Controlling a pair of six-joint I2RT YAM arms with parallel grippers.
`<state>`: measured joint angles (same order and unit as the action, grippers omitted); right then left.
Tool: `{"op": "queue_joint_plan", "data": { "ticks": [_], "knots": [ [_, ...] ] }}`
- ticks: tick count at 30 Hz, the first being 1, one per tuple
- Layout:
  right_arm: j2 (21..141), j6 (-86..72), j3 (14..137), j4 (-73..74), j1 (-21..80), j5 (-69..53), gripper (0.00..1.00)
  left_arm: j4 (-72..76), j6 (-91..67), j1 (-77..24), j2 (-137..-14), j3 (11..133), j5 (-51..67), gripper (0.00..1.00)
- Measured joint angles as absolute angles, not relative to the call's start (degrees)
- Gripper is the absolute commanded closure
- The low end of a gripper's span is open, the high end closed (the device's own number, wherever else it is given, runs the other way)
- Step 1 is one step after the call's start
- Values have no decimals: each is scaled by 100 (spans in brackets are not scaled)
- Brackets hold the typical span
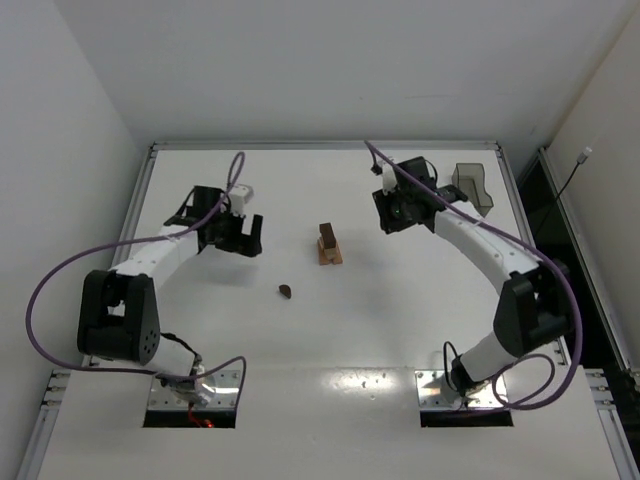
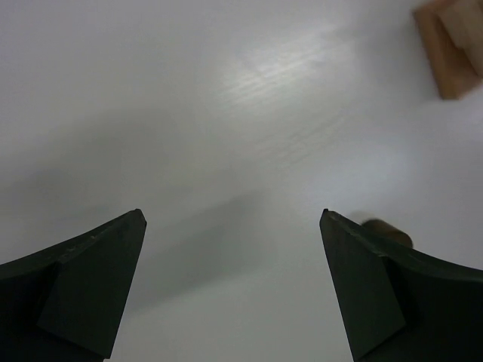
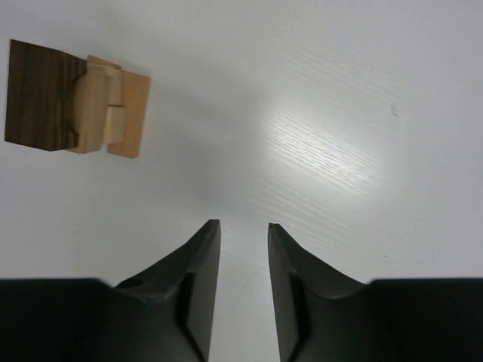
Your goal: Build the wood block tower
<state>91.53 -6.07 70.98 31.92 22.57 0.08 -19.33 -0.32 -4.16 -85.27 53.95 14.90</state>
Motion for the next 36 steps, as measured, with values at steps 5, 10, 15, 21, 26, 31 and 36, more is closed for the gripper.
{"op": "queue_joint_plan", "data": {
  "ticks": [5, 10, 15, 21, 26, 31, 36],
  "knots": [
    [8628, -233, 6652, 3098, 1793, 128, 67, -2408, 489, -1317, -8270, 5315, 1697, 0],
    [8538, -115, 6300, 3140, 1426, 126, 67, -2875, 617, -1634, -8309, 5417, 1793, 0],
    [8521, -97, 6270, 3153, 1275, -1, 67, -3312, 438, -1922, -8624, 5830, 1925, 0],
    [8490, -97, 6265, 3153, 1212, -163, 66, -4040, 250, -1997, -9290, 6368, 2272, 10],
    [8466, -93, 6263, 3153, 1153, -272, 66, -4440, 222, -2189, -9504, 6499, 2169, 21],
    [8466, -93, 6259, 3153, 1114, -340, 66, -4451, 172, -2818, -9502, 6462, 1826, 28],
    [8466, -93, 6257, 3153, 1105, -386, 66, -4377, 104, -3173, -9502, 6357, 1452, 34]
  ]
}}
